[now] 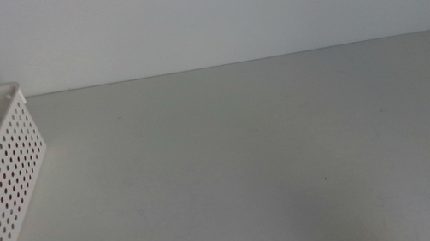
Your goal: Use arms to grab the bottles and put them into the dustbin to the left of the table.
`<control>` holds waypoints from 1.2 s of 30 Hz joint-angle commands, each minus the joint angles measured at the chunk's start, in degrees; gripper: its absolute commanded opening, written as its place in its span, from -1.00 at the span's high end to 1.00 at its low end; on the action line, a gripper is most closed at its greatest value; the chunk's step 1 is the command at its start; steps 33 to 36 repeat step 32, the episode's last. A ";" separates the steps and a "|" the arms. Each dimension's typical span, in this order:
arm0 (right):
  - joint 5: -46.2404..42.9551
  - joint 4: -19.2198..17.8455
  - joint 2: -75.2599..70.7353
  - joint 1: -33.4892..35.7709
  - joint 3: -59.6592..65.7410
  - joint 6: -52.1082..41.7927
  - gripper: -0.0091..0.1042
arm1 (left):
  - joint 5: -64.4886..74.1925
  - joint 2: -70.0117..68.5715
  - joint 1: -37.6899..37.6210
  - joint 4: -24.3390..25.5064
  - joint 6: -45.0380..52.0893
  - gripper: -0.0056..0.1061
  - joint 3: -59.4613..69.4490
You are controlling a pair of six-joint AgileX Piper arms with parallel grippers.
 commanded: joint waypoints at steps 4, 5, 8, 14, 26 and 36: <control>-4.37 -0.60 0.70 -0.36 -1.30 -0.71 -0.40 | -7.51 -1.53 0.05 -0.85 -0.40 -0.78 4.25; -4.37 -0.60 0.70 -0.36 -1.30 -0.71 -0.40 | -7.44 -1.53 0.05 -0.85 -0.40 -0.78 4.91; -4.37 -0.60 0.70 -0.36 -1.30 -0.71 -0.40 | -7.51 -1.53 0.05 -0.85 -0.40 -0.78 6.00; -4.37 -0.60 0.70 -1.49 -1.30 -0.71 -0.40 | -7.90 -1.53 0.05 -0.85 -0.40 -0.78 6.42; -0.85 -0.21 -1.86 -4.46 6.62 -0.71 -0.40 | -8.08 -1.53 0.05 -0.85 -0.40 -0.78 6.42; -0.89 -0.60 -1.86 -4.88 6.70 -0.71 -0.40 | -8.13 -1.53 0.05 -0.94 -0.40 -0.78 6.42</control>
